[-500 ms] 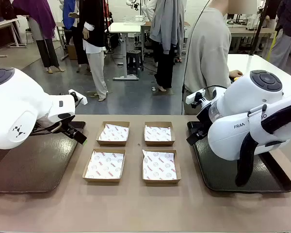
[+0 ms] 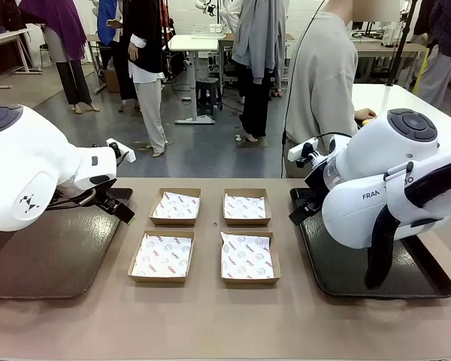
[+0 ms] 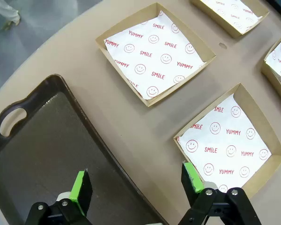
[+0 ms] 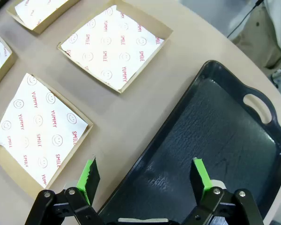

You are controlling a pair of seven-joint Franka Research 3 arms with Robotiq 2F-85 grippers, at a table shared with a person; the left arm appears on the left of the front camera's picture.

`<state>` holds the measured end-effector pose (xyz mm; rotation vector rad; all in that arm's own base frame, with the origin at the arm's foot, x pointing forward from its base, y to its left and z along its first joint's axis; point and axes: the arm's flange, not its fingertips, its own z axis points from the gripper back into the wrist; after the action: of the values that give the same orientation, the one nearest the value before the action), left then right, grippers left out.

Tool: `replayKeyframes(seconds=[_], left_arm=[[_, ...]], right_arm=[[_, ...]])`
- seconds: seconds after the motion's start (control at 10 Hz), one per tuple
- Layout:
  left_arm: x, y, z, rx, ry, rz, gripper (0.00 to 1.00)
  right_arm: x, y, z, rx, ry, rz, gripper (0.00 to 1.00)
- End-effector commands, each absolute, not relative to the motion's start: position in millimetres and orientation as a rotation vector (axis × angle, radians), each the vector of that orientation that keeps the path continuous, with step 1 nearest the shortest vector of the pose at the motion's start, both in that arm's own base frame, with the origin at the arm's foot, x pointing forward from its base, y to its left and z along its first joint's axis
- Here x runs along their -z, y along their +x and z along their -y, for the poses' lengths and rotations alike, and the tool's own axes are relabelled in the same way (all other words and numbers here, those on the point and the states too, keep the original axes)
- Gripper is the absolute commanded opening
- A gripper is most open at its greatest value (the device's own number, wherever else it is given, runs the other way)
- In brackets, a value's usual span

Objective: Individually package the donuts and arrange them on the tray.
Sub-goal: Pick up one Paper togo box.

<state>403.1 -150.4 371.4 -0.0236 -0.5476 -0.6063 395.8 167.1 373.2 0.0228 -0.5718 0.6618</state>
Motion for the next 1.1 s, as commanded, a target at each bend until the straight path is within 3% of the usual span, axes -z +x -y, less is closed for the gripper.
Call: replayKeyframes(seconds=[0.0,0.7,1.0], left_arm=[[-371,403,150,0.606,-0.023,0.548,1.0],[-371,403,150,0.606,-0.024,0.548,1.0],[-396,320,113,0.631,0.059,0.382,1.0]], right_arm=[[-373,396,-167,-0.662,0.023,0.572,1.0],[-373,396,-167,-0.662,0.023,0.572,1.0],[-401,315,-136,-0.68,-0.07,0.429,1.0]])
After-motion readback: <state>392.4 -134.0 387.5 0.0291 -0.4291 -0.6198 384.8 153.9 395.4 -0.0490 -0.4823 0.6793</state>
